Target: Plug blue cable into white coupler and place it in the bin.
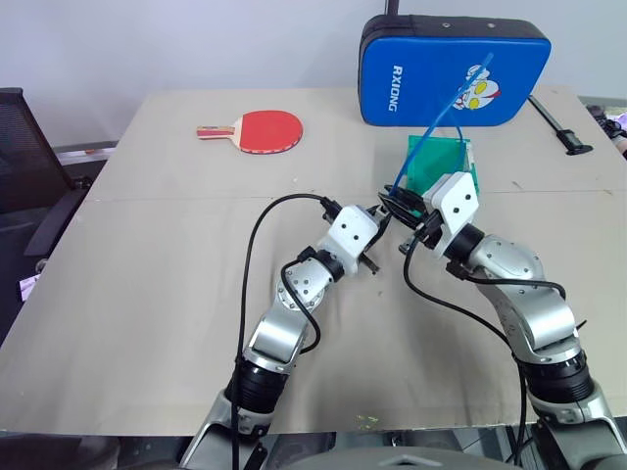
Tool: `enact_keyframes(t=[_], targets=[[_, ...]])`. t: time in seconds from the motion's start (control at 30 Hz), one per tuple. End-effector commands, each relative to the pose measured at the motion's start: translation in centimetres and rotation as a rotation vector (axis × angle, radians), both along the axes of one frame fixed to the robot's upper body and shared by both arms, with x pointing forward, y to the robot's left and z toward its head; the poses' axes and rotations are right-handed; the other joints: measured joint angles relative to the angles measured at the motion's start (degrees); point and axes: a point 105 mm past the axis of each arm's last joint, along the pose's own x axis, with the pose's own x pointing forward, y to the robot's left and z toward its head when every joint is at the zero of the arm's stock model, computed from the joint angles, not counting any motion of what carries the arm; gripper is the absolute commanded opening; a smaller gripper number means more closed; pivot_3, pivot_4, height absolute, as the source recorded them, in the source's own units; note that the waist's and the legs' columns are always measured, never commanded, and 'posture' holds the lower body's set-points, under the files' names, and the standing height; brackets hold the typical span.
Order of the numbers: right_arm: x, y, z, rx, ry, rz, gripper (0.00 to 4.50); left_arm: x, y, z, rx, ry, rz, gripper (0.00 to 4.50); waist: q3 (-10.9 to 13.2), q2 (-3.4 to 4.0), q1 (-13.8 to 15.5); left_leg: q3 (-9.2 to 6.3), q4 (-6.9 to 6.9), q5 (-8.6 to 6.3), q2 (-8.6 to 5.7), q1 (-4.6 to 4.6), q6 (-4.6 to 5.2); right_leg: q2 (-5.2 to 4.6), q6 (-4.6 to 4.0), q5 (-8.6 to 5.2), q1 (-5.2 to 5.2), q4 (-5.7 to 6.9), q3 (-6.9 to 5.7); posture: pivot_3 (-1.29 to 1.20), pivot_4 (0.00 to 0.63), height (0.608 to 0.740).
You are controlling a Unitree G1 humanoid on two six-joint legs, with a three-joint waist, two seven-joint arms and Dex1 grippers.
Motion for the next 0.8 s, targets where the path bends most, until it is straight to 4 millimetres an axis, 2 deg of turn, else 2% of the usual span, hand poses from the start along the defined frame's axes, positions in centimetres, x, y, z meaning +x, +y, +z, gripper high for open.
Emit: enact_keyframes(t=[0.03,0.5,0.8], targets=[[-0.1,0.2,-0.9,0.012,0.064,-0.01,0.0,-0.8,-0.6,3.2,-0.047,-0.128,-0.017,0.38,0.0,0.0,0.0,0.0,0.0,0.0,0.0,0.0,0.0,0.0,0.0,0.0,0.0,0.0,0.0,0.0,0.15,0.74],[0.5,0.5,-2.2,0.01,0.14,-0.111,0.0,-1.0,-0.9,3.6,-0.079,-0.139,-0.008,0.38,0.0,0.0,-0.1,0.0,0.01,0.0,-0.04,0.0,0.0,-0.01,0.0,0.0,-0.06,0.1,0.06,0.0,0.15,0.74],[0.1,1.0,-5.1,-0.069,0.27,-0.098,0.0,-1.6,-1.3,4.5,-0.111,-0.182,-0.034,0.38,0.0,0.0,-0.1,-0.01,0.03,0.0,-0.05,0.0,0.0,0.0,0.0,0.0,-0.07,0.15,0.07,0.0,0.15,0.74]])
